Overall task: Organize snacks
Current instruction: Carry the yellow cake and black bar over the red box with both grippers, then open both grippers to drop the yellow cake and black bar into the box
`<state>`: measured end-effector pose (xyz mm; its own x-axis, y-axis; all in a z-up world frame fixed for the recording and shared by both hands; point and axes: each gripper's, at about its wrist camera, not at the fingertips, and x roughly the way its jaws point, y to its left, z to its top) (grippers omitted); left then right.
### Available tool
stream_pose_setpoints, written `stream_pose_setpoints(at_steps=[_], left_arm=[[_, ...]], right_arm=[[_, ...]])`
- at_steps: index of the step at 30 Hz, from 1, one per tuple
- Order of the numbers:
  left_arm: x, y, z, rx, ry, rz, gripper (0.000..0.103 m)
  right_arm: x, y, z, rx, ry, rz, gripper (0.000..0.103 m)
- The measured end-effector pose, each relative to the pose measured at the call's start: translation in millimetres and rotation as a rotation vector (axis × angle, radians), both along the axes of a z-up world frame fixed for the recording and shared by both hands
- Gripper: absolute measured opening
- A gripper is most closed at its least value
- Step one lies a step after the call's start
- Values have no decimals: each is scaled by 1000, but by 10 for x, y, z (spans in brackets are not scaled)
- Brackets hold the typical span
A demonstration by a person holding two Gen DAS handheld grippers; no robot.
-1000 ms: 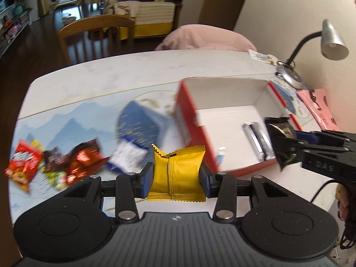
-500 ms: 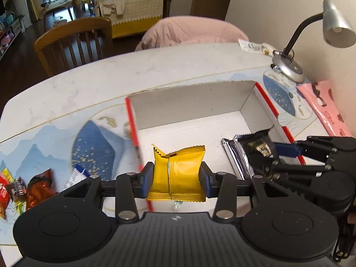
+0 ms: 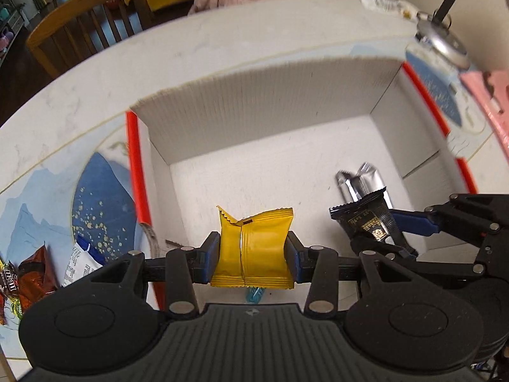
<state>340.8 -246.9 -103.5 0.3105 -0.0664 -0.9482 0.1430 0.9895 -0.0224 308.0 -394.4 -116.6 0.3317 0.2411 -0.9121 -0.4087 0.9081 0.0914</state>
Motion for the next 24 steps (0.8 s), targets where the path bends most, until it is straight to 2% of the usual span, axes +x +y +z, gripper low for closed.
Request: stream_pose_setpoints(at_steps=[6, 14, 24], left_arm=[[14, -77, -143, 30, 30, -24, 42], [-66, -97, -203, 14, 46, -38, 43], [-244, -42, -18, -35, -5, -29, 47]], right_arm=[[13, -23, -90, -7, 25, -1, 32], [-19, -23, -98, 1, 21, -13, 35], [-182, -120, 164, 54, -25, -29, 41]])
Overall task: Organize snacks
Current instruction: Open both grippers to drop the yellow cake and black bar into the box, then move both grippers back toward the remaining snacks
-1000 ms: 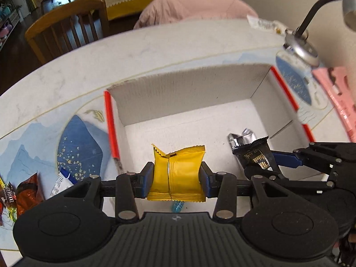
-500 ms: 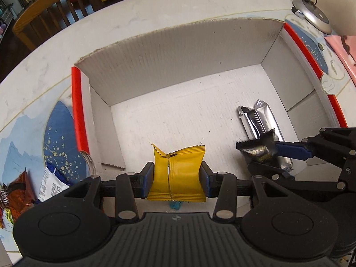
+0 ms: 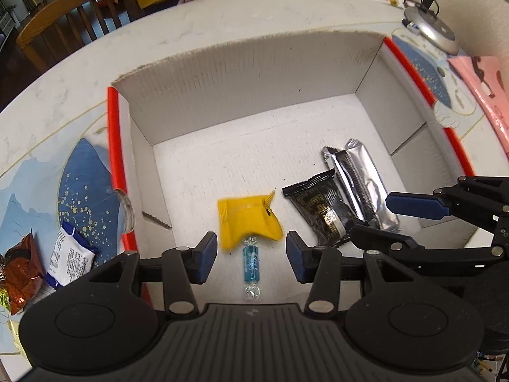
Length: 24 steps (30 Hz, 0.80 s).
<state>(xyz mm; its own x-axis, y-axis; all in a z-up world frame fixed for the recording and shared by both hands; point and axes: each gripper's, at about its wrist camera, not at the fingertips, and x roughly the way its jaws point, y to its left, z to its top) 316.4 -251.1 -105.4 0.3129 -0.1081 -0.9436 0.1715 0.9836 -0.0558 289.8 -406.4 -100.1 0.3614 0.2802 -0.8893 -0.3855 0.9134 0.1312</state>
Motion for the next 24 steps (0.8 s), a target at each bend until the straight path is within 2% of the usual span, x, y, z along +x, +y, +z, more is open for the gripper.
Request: stream_pose_setpoints(at_steps=[12, 24], left_arm=[[-385, 194, 452, -58, -122, 33, 47], [-881, 677, 851, -115, -247, 74, 47]], right_arm=[[-290, 39, 479, 66, -105, 30, 49], [-578, 392, 836, 142, -189, 62, 64]])
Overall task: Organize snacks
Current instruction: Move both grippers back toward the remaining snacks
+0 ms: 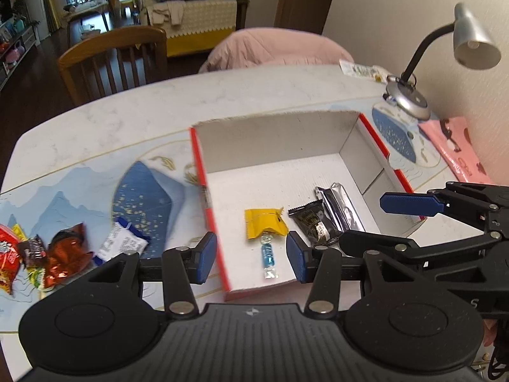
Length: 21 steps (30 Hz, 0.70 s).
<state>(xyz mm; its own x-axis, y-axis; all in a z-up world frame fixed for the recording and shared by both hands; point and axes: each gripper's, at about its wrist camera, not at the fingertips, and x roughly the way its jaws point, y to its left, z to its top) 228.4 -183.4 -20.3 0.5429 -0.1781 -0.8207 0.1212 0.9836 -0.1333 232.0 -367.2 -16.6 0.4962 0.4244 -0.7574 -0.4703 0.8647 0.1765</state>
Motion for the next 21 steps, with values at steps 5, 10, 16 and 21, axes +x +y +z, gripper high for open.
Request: stream_pose_setpoints(at_steps=[5, 10, 16, 21], left_arm=[[-212, 318, 105, -17, -49, 18, 59], [-399, 695, 126, -17, -71, 37, 62], [-600, 1189, 86, -6, -90, 66, 68], [-740, 1640, 34, -23, -105, 105, 72]], right_arm=[[-115, 269, 68, 17, -23, 11, 76], [-254, 605, 81, 30, -38, 29, 85], [-406, 989, 35, 50, -40, 40, 95], [-502, 1283, -42, 61, -43, 52, 102]])
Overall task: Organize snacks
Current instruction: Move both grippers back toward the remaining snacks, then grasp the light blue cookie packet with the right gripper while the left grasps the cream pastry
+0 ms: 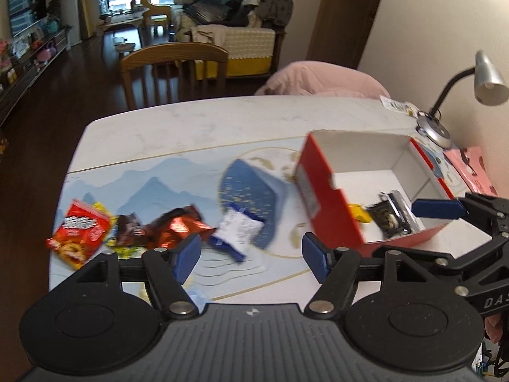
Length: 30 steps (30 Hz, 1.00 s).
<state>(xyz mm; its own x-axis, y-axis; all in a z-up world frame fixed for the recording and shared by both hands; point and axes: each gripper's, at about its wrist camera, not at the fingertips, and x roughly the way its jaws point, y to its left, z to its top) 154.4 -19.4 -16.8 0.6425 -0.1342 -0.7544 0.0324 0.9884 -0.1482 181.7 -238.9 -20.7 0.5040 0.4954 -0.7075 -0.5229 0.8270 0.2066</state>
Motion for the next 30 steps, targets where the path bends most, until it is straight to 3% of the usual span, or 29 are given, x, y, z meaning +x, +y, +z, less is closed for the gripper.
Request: stream_pose_setpoints(at_steps=[5, 12, 22, 30], left_arm=[[-82, 457, -109, -11, 8, 37, 76], [-17, 887, -470, 5, 91, 72, 77], [197, 1019, -1053, -27, 246, 44, 77], [357, 1000, -1256, -49, 292, 40, 77]], right_arm=[[-102, 265, -128, -8, 11, 19, 103], [-310, 793, -553, -140, 28, 153, 103], [-332, 1257, -1044, -282, 65, 327, 100], [-292, 1583, -1354, -379, 57, 424, 94]])
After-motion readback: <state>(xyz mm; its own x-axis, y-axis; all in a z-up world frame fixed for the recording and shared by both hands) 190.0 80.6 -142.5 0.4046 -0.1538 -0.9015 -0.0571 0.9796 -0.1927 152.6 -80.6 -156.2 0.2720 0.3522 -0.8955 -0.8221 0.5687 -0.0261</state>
